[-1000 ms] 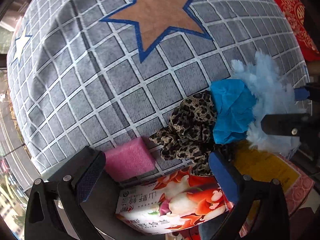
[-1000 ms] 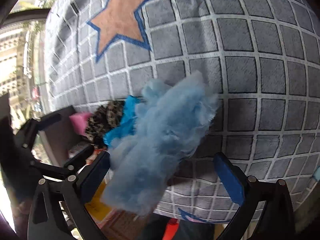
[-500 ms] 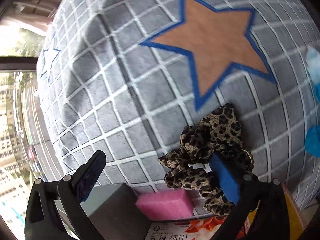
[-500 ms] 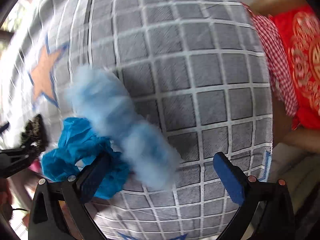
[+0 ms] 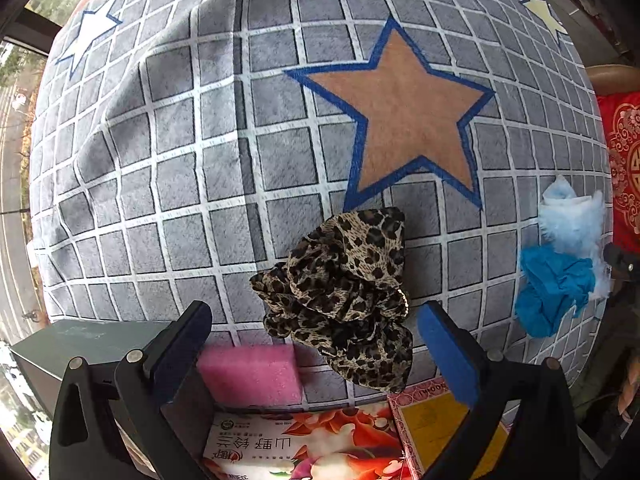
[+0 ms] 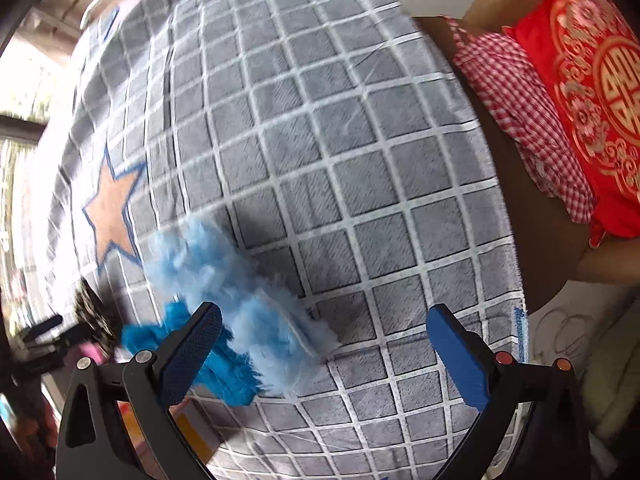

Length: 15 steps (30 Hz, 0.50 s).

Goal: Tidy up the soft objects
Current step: 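Lift the leopard scrunchie and blue fluffy toy off the table with both tools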

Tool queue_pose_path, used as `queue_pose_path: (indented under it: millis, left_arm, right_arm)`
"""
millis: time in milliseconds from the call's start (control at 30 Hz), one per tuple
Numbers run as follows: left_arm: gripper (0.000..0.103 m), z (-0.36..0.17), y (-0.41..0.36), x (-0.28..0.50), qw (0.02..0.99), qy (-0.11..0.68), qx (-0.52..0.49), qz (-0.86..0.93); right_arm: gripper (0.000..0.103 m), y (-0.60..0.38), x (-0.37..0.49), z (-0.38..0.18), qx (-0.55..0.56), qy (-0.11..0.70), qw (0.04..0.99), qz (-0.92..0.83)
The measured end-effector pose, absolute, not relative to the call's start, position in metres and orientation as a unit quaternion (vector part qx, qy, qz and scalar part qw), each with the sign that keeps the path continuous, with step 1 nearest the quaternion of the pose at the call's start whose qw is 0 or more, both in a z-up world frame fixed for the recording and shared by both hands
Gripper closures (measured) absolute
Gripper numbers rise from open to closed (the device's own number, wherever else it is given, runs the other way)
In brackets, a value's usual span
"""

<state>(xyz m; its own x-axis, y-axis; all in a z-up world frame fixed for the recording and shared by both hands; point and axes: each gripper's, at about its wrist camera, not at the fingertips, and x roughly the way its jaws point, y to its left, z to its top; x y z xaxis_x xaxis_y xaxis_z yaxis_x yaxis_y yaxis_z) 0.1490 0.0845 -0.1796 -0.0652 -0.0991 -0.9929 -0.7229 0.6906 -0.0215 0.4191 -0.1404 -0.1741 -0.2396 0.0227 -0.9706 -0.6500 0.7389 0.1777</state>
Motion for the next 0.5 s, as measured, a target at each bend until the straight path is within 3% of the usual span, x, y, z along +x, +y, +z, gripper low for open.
queue_pose_path:
  millis: [233, 400, 500]
  left_arm:
    - [0.000, -0.206, 0.084, 0.162, 0.597, 0.694, -0.309, 0.259]
    - [0.000, -0.226, 0.086, 0.173, 0.588, 0.693, -0.316, 0.271]
    - [0.000, -0.235, 0.085, 0.187, 0.591, 0.692, -0.313, 0.270]
  right_arm:
    - [0.000, -0.123, 0.407, -0.213, -0.227, 0.747, 0.562, 0.274]
    - [0.000, -0.132, 0.427, -0.218, -0.200, 0.742, 0.601, 0.220]
    - [0.000, -0.118, 0.418, -0.222, -0.214, 0.745, 0.568, 0.278]
